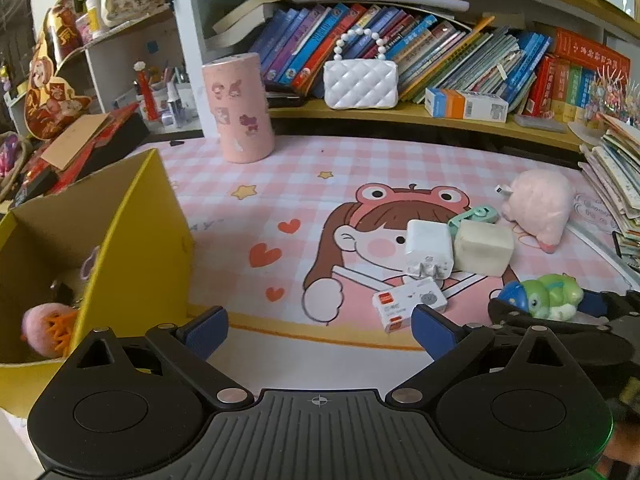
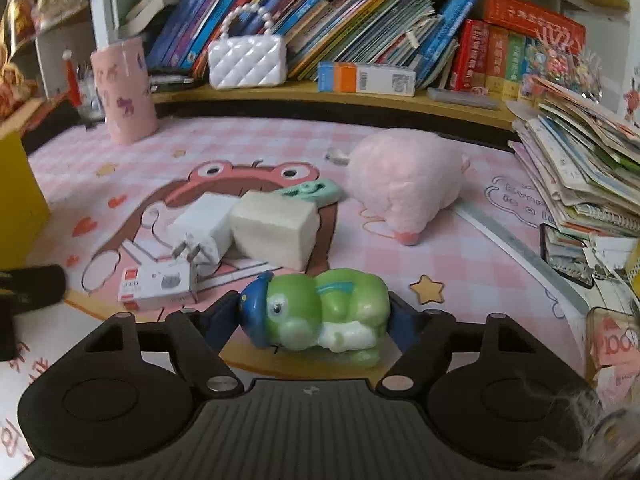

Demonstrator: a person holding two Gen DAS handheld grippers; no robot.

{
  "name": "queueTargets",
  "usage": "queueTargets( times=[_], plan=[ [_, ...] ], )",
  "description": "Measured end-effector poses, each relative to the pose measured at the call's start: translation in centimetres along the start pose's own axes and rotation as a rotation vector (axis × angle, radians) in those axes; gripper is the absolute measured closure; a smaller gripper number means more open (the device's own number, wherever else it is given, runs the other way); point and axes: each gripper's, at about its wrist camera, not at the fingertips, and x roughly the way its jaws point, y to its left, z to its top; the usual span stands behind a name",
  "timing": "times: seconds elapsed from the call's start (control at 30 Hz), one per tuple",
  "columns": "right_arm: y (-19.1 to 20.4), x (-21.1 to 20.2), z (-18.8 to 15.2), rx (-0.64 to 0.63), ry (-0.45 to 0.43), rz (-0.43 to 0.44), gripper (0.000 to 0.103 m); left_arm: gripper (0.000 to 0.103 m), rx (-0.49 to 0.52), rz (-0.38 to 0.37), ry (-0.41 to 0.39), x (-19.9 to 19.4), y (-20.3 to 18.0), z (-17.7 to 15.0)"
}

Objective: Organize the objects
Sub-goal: 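Grasp the green frog toy with the right gripper, then grasp the white cat-print box with the left gripper while the right holds the frog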

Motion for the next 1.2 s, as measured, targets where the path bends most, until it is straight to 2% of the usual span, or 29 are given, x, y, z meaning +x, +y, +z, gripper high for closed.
queueTargets(
  times=[0.13,0.2,0.3,0.4,0.5,0.57,0.6,0.67,0.97,1.2],
  plan=[
    [-1.5,-1.8,0.3,0.040,-0.046,-0.030,0.030,0.006,-0.003,-0.031,0.031,1.9,-1.7,0.5],
    [-2.1,-2.6,0.3,0.059,-0.046,-0.048,0.030,0.011,-0.008,-0.048,0.041,3.0,-2.7,0.7],
    [-2.9,-3.5,0.0,0.092,-0.040,-0.043,0.030,0.013,-0.001,-0.063,0.059,4.5,-3.8,0.9],
    [-3.4,-4.2,-0.3,0.108,-0.043,-0.050,0.030,0.020,0.000,-0.065,0.078,5.8,-4.7,1.1],
    [-3.7,-4.8,-0.4,0.111,-0.046,-0.052,0.030,0.023,-0.004,-0.076,0.094,6.8,-5.3,1.2],
    [-3.7,-5.1,-0.5,0.112,-0.046,-0.054,0.030,0.034,-0.003,-0.075,0.112,7.4,-5.6,1.1],
    [-3.7,-5.2,-0.5,0.112,-0.046,-0.054,0.030,0.044,-0.002,-0.075,0.123,7.7,-5.7,1.1],
    [-3.7,-5.4,-0.5,0.112,-0.046,-0.055,0.030,0.046,-0.009,-0.080,0.118,7.7,-5.6,1.0],
    [-1.8,-6.4,-0.8,0.089,-0.044,-0.028,0.030,0.046,-0.023,-0.159,0.060,2.9,-3.0,1.0],
    [0.8,-8.2,-1.9,0.043,-0.034,-0.013,0.030,0.046,-0.011,-0.179,0.044,-1.2,-0.1,-1.4]
  ],
)
